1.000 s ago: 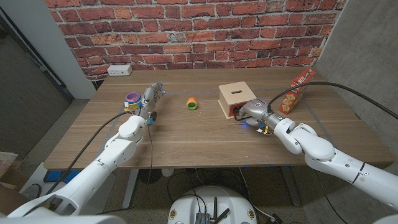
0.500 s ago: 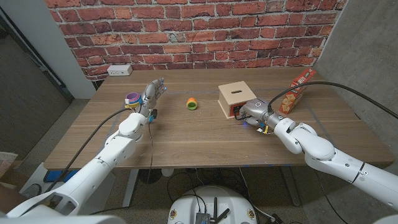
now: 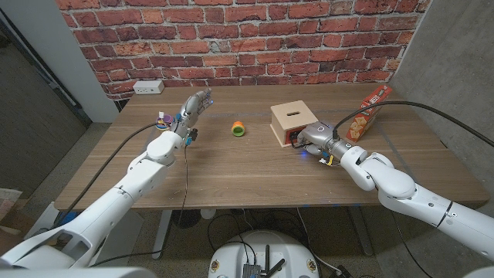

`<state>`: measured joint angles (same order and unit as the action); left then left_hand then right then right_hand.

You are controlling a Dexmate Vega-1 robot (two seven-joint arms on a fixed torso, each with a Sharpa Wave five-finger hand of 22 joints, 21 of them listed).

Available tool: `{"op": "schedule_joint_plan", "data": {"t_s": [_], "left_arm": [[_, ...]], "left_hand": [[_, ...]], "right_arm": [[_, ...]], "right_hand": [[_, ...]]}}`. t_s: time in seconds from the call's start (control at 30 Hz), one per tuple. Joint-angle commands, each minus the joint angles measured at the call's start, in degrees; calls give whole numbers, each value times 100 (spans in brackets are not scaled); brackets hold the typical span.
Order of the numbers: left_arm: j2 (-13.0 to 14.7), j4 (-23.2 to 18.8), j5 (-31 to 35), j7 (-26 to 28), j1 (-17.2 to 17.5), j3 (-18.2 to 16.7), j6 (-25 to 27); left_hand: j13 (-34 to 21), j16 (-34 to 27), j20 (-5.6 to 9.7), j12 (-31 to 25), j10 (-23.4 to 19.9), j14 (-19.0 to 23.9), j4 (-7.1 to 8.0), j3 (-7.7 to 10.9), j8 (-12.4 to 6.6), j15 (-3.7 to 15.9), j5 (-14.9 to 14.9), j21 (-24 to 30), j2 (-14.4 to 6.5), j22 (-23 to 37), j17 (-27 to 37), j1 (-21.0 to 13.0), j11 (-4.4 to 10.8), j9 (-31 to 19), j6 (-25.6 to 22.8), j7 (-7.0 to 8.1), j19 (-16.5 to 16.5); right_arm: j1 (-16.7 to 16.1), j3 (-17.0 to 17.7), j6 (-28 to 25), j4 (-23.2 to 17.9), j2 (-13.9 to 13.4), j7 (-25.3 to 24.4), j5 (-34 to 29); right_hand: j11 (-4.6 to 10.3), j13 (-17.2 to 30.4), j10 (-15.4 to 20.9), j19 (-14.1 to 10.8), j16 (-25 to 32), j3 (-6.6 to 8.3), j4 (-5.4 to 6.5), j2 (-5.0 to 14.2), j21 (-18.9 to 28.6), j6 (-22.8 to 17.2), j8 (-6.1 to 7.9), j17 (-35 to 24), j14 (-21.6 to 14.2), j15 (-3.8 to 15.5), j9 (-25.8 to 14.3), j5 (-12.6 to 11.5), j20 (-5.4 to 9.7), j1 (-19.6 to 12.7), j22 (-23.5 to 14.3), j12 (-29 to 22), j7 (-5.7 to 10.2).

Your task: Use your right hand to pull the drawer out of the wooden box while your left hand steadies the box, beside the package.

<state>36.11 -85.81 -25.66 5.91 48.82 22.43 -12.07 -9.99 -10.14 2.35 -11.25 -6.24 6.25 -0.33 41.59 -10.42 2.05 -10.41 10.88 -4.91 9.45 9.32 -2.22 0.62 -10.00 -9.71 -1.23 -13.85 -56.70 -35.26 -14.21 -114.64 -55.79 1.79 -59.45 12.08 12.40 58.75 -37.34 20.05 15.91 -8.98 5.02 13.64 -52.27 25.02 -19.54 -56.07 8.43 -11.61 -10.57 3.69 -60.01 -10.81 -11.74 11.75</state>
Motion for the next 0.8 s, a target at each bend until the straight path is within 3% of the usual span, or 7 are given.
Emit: {"op": "schedule_joint_plan", "data": {"t_s": [0.03, 0.4, 0.8], "left_arm": [[342, -346, 464, -263, -182, 205, 180], [823, -600, 994, -927, -573, 444, 351], [830, -477, 1709, -1434, -1065, 844, 67]], "left_hand": [[-20, 15, 273, 11, -71, 51, -34, 52, -17, 7, -3, 15, -333, 26, 14, -13, 7, -9, -42, -2, -66], [-19, 42, 329, 36, -20, -18, -138, 81, 7, 69, 3, -16, -326, 24, 3, -81, 55, -6, 7, 45, 11], [-17, 46, 404, 38, -11, -76, -228, 99, -4, 127, 10, -35, -332, 24, 5, -128, 152, -5, -19, 117, 85]], "right_arm": [[-15, 11, 12, -18, -25, 5, 27], [-52, 23, -21, -60, -51, 43, 21], [-71, 26, -44, -59, -44, 30, 9]], "right_hand": [[-1, 18, 63, 23, -27, -25, 0, 53, -14, -55, 27, -48, -59, 532, -17, 0, 735, -9, -10, 12, -19], [-2, 31, 100, 16, -73, -31, -4, 73, -11, -104, 57, -108, -98, 533, -19, 4, 736, -13, -9, 9, -17], [-3, 27, 129, 19, -142, -32, 6, 100, -14, -125, 70, -172, -139, 526, -10, 11, 739, 11, -8, 19, -15]]}}
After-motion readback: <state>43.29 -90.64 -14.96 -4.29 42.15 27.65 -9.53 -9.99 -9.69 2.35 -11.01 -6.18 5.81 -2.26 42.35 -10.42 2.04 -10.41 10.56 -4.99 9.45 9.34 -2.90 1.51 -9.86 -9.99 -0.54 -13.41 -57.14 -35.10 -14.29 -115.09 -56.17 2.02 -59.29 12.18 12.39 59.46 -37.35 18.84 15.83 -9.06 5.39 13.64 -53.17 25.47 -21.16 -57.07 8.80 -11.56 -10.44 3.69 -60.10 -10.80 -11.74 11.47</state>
